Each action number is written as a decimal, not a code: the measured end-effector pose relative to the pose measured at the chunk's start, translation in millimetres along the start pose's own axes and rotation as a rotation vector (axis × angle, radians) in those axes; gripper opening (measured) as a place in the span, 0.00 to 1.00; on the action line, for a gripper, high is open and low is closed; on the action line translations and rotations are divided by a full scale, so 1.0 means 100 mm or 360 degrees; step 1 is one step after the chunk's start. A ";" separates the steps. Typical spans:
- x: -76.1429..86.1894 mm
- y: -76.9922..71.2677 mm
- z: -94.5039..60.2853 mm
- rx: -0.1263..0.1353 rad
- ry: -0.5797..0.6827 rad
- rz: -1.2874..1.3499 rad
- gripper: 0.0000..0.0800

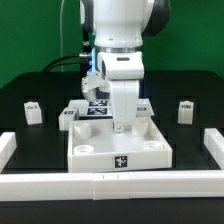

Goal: Assemble one leg

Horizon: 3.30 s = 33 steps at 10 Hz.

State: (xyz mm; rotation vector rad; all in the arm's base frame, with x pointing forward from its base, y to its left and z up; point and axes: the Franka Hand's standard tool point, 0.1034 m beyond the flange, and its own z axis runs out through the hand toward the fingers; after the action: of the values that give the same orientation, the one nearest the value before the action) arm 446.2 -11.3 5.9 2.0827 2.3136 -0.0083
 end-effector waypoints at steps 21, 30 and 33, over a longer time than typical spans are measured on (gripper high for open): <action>0.88 0.53 -0.02 -0.0031 -0.0008 0.0152 0.08; 0.88 0.53 -0.02 -0.0030 -0.0009 0.0152 0.81; 0.86 0.49 -0.16 -0.0051 -0.0012 0.0158 0.81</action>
Offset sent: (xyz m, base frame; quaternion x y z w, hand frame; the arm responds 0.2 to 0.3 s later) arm 0.0000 0.0000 0.0000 0.0000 0.0000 0.0000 1.0000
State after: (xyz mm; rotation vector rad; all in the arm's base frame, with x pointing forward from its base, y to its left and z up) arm 485.7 79.4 20.3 2.1749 2.1884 0.0229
